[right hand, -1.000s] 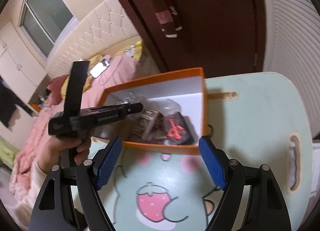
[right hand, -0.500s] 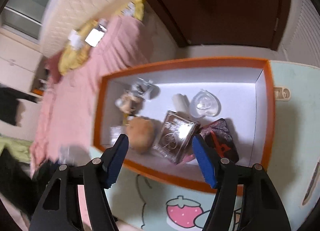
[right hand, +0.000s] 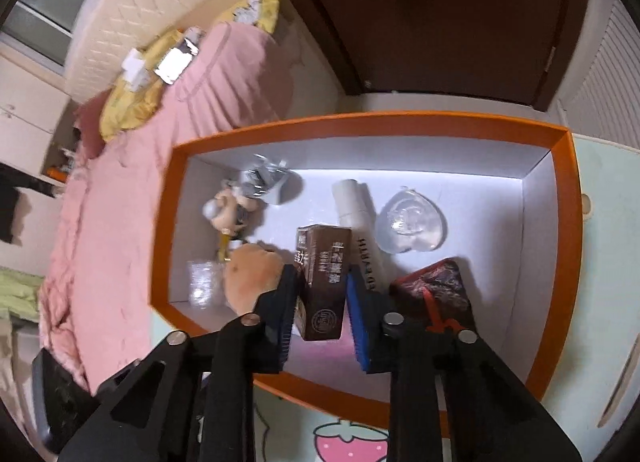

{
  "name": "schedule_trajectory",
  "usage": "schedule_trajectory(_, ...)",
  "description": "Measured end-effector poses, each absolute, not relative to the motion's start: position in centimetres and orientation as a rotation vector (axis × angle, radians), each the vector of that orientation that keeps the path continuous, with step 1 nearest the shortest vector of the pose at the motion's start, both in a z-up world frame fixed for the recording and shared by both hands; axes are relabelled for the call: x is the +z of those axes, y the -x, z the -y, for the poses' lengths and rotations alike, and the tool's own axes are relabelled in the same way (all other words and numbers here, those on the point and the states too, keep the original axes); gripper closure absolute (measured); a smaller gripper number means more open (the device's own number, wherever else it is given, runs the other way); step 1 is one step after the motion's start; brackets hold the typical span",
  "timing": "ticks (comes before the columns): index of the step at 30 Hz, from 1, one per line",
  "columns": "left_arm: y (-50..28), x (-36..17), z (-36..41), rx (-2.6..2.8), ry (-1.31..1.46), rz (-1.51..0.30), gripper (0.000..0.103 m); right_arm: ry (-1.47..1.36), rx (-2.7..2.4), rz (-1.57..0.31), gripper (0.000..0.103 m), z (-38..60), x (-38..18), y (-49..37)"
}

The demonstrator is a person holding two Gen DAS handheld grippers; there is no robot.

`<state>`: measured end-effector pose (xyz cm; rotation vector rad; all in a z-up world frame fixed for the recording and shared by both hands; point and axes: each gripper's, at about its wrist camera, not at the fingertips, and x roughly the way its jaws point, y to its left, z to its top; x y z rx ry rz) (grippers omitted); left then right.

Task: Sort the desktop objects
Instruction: 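Set the white tissue bundle on the table with left tool while right tool reaches in, then lift the brown printed card box with the right tool and place it on the table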

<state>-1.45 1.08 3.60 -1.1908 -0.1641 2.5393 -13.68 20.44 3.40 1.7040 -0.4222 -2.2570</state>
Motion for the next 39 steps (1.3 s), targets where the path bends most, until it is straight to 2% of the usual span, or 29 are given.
schedule_trajectory(2,1.3,3.7,-0.3,2.546,1.179,0.187,0.053,-1.628,-2.288,0.431,0.082,-20.8,4.9,13.1)
schedule_trajectory(7,1.2,3.9,1.2,2.564,1.172,0.241,0.052,-1.472,-2.352,0.437,0.082,-21.5,8.8,11.1)
schedule_trajectory(12,1.3,3.2,1.9,2.582,1.217,0.248,0.045,-1.404,-2.268,0.420,0.082,-22.1,10.0,6.7)
schedule_trajectory(18,1.3,2.6,1.9,2.573,1.245,0.217,0.045,-1.531,-2.168,0.414,0.082,-22.1,4.5,2.0)
schedule_trajectory(23,1.1,2.8,1.8,2.567,1.241,0.206,0.045,-1.599,-2.160,0.496,0.079,-23.0,-0.1,1.4)
schedule_trajectory(27,1.0,3.0,1.6,2.563,1.238,0.198,0.045,-1.544,-2.276,0.419,0.069,-24.2,0.8,0.6)
schedule_trajectory(29,0.9,3.1,1.6,2.561,1.236,0.198,0.045,-1.498,-2.354,0.349,0.059,-24.7,2.1,0.3)
schedule_trajectory(30,0.9,3.2,1.7,2.562,1.235,0.204,0.045,-1.480,-2.382,0.321,0.057,-25.0,2.7,0.1)
schedule_trajectory(34,1.0,3.3,2.0,2.555,1.235,0.220,0.045,-1.447,-2.419,0.276,0.057,-26.2,4.8,0.3)
schedule_trajectory(39,1.0,3.0,1.7,2.538,1.244,0.204,0.045,-1.477,-2.440,0.067,0.057,-25.5,8.7,5.1)
